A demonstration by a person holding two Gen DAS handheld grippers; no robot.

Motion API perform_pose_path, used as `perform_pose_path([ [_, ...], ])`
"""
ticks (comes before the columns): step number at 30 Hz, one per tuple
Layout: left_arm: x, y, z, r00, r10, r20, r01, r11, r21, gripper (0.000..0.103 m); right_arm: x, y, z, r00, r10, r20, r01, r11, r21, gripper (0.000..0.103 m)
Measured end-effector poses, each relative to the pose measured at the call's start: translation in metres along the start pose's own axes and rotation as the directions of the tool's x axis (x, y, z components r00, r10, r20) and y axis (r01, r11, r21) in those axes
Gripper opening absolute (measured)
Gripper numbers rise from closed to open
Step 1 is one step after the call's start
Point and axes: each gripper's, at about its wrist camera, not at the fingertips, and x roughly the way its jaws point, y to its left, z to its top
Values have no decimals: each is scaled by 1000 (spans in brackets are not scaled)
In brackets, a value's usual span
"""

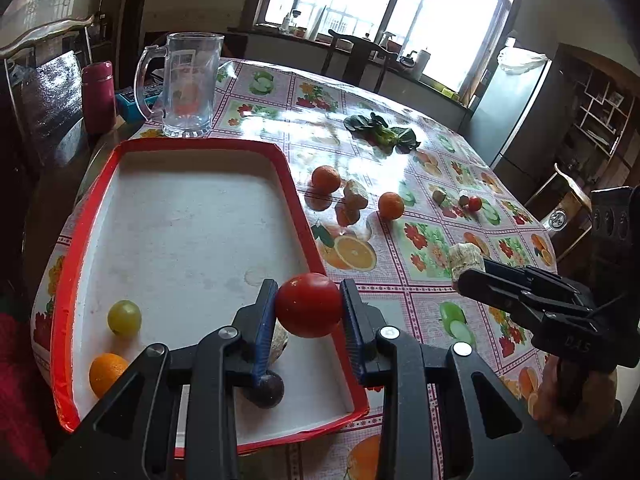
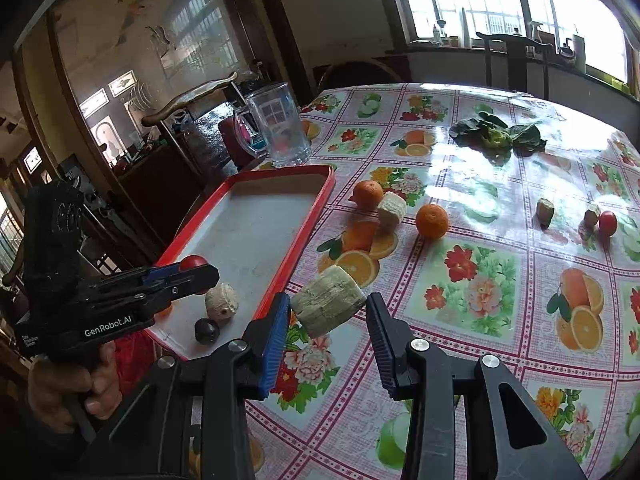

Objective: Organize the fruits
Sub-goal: 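Carry the tomato and tofu cube over the tray with both grippers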

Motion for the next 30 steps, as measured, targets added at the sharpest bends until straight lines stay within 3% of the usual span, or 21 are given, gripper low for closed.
perform_pose_path([
  [30, -5, 77, 8, 997, 75, -3, -75, 991, -107, 29, 75, 70, 20, 988, 101, -120, -113, 988, -101, 40],
])
